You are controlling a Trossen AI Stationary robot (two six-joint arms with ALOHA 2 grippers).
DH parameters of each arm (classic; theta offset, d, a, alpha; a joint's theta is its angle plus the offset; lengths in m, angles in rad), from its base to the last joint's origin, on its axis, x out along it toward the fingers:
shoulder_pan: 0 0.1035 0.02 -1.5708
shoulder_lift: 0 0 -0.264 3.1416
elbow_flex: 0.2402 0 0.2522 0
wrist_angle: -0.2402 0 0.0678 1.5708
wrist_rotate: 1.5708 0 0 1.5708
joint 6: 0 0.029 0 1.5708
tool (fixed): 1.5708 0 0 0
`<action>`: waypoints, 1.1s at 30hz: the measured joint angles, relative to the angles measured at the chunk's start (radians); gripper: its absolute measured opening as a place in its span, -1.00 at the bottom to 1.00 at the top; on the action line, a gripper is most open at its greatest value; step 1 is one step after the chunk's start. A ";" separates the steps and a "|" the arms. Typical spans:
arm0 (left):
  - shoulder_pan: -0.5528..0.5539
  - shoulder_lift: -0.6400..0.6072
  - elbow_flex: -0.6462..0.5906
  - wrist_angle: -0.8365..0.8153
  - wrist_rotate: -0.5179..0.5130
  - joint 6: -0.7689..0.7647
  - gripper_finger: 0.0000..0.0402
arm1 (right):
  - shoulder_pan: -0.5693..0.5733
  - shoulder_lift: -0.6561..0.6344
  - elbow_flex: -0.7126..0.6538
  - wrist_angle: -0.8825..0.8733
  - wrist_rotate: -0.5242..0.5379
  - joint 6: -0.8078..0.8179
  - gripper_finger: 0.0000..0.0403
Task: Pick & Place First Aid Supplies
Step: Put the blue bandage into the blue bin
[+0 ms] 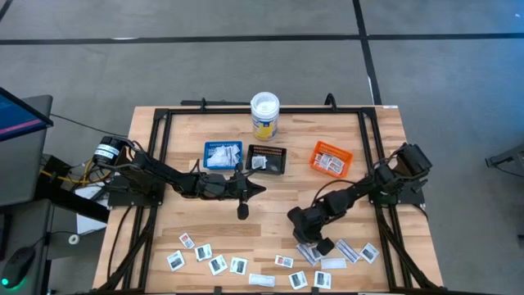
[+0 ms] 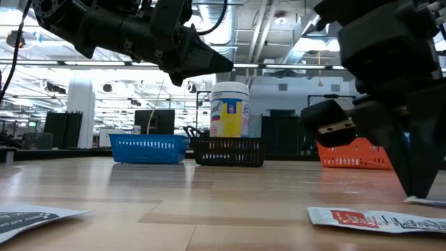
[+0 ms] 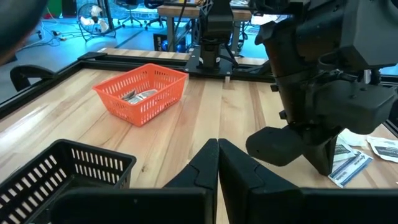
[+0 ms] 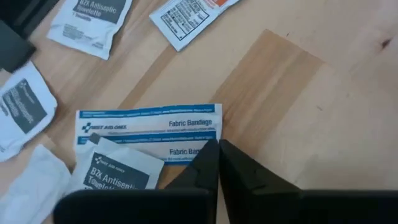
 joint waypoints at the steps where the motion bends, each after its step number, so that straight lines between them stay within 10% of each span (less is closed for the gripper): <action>1: 0.000 0.000 0.000 0.001 0.000 0.000 -0.94 | 0.001 -0.004 0.000 -0.001 0.019 -0.015 -0.97; 26: 0.008 0.014 0.002 0.010 0.134 -0.132 -0.93 | -0.089 -0.215 -0.005 -0.102 0.381 -0.084 -1.00; 33: -0.015 0.097 0.002 0.003 0.158 -0.217 -0.61 | -0.097 -0.215 -0.004 -0.045 0.519 -0.084 -1.00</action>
